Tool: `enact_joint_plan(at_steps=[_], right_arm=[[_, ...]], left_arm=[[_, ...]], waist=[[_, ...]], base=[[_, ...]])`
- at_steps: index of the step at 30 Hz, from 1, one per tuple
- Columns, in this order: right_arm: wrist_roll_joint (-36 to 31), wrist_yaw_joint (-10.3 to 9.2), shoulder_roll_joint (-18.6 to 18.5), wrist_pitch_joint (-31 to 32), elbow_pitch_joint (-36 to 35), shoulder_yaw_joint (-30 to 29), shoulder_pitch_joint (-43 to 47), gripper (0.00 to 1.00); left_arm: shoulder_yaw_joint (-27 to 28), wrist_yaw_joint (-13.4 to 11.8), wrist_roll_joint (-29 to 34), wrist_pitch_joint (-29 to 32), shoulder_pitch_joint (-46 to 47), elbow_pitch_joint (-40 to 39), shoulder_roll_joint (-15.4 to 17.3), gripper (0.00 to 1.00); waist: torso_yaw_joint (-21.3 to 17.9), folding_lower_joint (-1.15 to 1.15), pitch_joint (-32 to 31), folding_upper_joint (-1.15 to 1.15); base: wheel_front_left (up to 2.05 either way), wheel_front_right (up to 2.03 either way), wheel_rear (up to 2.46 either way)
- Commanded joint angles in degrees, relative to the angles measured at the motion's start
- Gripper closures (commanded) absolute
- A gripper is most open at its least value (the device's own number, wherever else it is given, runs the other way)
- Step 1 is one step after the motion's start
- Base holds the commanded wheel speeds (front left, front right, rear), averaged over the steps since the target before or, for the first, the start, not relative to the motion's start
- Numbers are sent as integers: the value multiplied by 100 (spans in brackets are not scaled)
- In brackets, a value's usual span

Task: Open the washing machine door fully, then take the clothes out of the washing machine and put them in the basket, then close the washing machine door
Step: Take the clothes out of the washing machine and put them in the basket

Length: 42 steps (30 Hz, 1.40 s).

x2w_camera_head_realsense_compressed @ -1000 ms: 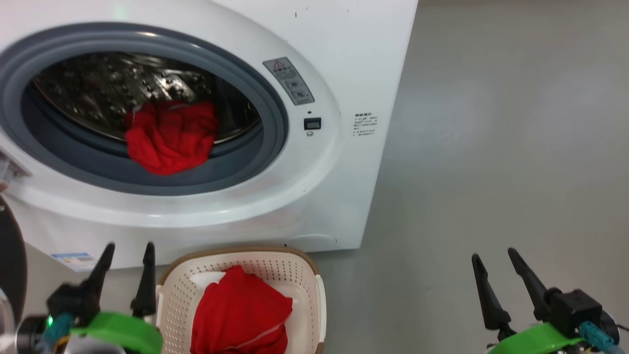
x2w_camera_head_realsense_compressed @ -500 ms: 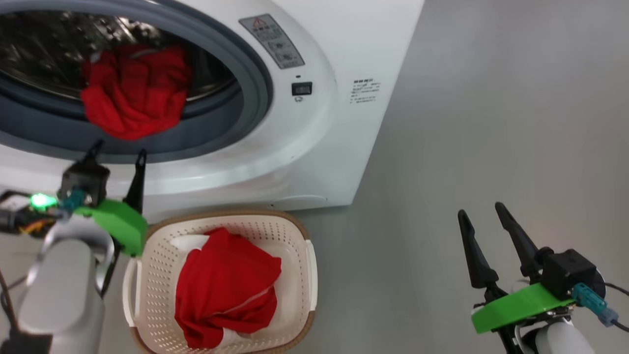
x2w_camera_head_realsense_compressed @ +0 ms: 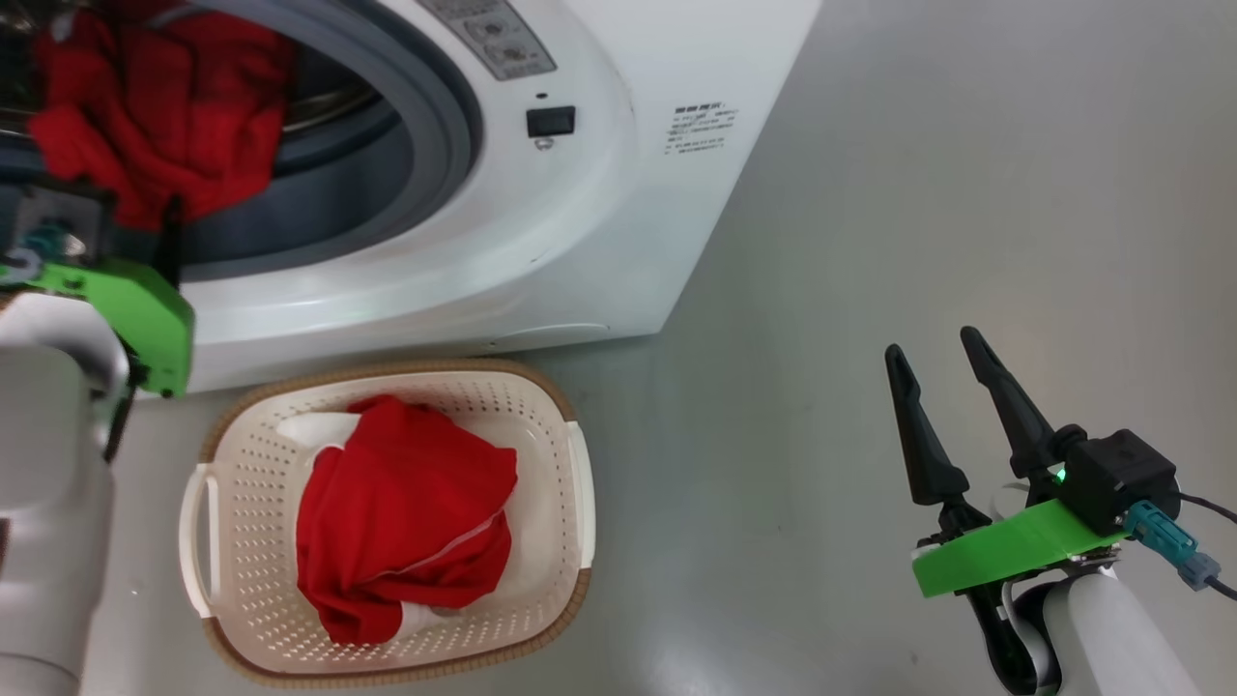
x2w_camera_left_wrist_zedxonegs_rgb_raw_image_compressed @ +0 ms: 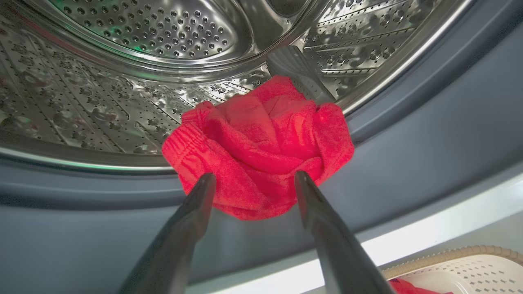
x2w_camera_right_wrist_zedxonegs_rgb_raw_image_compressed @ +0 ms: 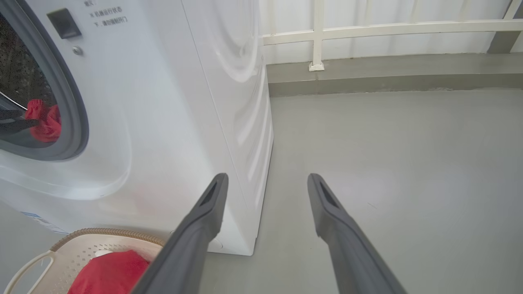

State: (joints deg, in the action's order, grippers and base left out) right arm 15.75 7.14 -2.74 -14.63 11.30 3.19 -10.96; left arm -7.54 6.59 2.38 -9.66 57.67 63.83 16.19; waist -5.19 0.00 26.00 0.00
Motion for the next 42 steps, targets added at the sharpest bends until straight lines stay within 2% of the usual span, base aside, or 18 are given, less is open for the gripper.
enact_joint_plan(at_steps=[1, 6, 16, 17, 18, 19, 20, 22, 24, 31, 36, 42], right_arm=[[28, 35, -14, -37, -147, 172, -74, 0], [47, 35, -14, -37, -172, 196, -161, 0], [92, 35, -14, -37, -211, 269, -238, 0], [94, 35, -14, -37, -215, 268, -245, 0], [94, 35, -14, -37, -215, 268, -245, 0], [95, 35, -14, -37, -218, 266, -250, 0], [96, 35, -14, -37, -221, 263, -253, 0], [95, 35, -14, -37, -223, 263, -256, 0], [92, 35, -14, -37, -220, 265, -257, 0], [89, 35, -14, -37, -190, 271, -227, 0], [78, 35, -14, -37, -160, 255, -163, 0], [44, 35, -14, -37, -136, 251, -90, 0]], left_arm=[[135, -3, -57, 6, 190, 24, 390, 0], [143, -85, -101, 70, 545, 468, 498, 0], [81, -52, -210, 112, 816, 833, 557, 0], [72, -45, -221, 100, 825, 849, 563, 11], [72, -45, -221, 100, 825, 849, 563, 11], [61, -40, -228, 84, 833, 862, 567, 35], [43, -36, -230, 64, 838, 874, 572, 54], [11, -27, -237, 35, 849, 895, 574, 85], [-25, -18, -239, -2, 857, 911, 580, 100], [6, 20, -435, -316, 822, 932, 484, 100], [316, 58, -913, -499, 634, 794, 291, 100], [604, 86, -1434, -531, 117, -89, 107, 100]], waist=[[-96, 0, 153, 0], [-160, 0, 280, 0], [-248, 0, 415, 0], [-254, 0, 419, 0], [-254, 0, 419, 0], [-257, 0, 420, 0], [-260, 0, 420, 0], [-262, 0, 417, 0], [-262, 0, 409, 0], [-221, 0, 303, 0], [-158, 0, 145, 0], [-76, 0, -12, 0]], base=[[0, 0, 0], [0, 0, 0], [0, 0, 0], [0, 0, 0], [0, 0, 0], [0, 0, 0], [0, 0, 0], [0, 0, 0], [0, 0, 0], [0, 0, 0], [0, 0, 0], [0, 0, 0]])
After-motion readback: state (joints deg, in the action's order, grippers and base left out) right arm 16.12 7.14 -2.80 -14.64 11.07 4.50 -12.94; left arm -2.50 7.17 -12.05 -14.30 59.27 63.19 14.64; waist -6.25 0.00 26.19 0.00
